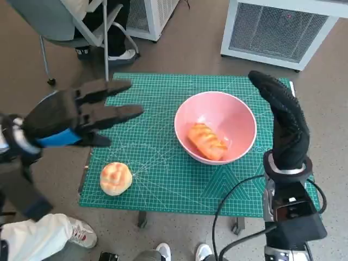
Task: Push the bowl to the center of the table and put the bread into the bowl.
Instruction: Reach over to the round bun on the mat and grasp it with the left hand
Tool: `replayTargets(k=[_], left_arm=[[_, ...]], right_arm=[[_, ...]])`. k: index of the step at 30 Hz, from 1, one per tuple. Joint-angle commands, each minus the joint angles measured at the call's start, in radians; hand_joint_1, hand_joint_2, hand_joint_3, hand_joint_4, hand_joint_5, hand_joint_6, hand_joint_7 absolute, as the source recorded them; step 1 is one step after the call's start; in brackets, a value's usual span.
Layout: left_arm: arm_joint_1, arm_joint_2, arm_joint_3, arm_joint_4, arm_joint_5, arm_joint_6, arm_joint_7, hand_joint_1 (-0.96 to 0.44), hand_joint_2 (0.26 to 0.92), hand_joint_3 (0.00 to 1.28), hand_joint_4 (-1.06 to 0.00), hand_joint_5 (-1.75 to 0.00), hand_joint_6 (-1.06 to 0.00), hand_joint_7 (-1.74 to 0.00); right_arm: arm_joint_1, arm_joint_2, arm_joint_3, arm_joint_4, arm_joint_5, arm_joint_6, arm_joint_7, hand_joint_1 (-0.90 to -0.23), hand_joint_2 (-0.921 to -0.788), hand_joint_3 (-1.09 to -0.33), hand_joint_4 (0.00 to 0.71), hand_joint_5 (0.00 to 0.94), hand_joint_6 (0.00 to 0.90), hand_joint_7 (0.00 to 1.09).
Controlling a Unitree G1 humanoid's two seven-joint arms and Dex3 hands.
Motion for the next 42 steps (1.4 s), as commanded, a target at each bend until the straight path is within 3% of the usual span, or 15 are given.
replayTargets(k=[1, 19, 31, 42], left_arm=[[0.060, 0.032, -0.001, 0.038, -0.056, -0.009, -0.063, -0.38, 0.858, 0.01, -0.35, -0.03, -0.43, -0.08], [0.239, 0.000, -0.004, 0.026, -0.116, 0.121, -0.213, -0.33, 0.831, 0.00, -0.31, 0.00, -0.39, -0.06], [0.256, -0.050, -0.042, 0.052, -0.076, 0.184, -0.304, -0.32, 0.828, 0.00, -0.31, 0.00, -0.39, -0.04], [0.275, -0.080, -0.057, 0.026, 0.005, 0.298, -0.308, -0.25, 0.810, 0.00, -0.30, 0.00, -0.38, -0.03]], right_arm=[[0.016, 0.003, 0.006, 0.000, 0.017, 0.011, 0.007, -0.508, -0.921, -0.630, 0.375, 0.002, -0.001, 0.72], [0.017, -0.009, 0.005, -0.003, 0.015, 0.023, 0.007, -0.508, -0.921, -0.631, 0.395, 0.012, -0.001, 0.73], [0.020, -0.019, 0.006, -0.013, 0.017, 0.037, 0.013, -0.505, -0.921, -0.633, 0.395, 0.012, -0.001, 0.73], [0.022, -0.026, 0.001, -0.019, 0.023, 0.046, 0.019, -0.508, -0.921, -0.631, 0.396, 0.012, -0.001, 0.73]])
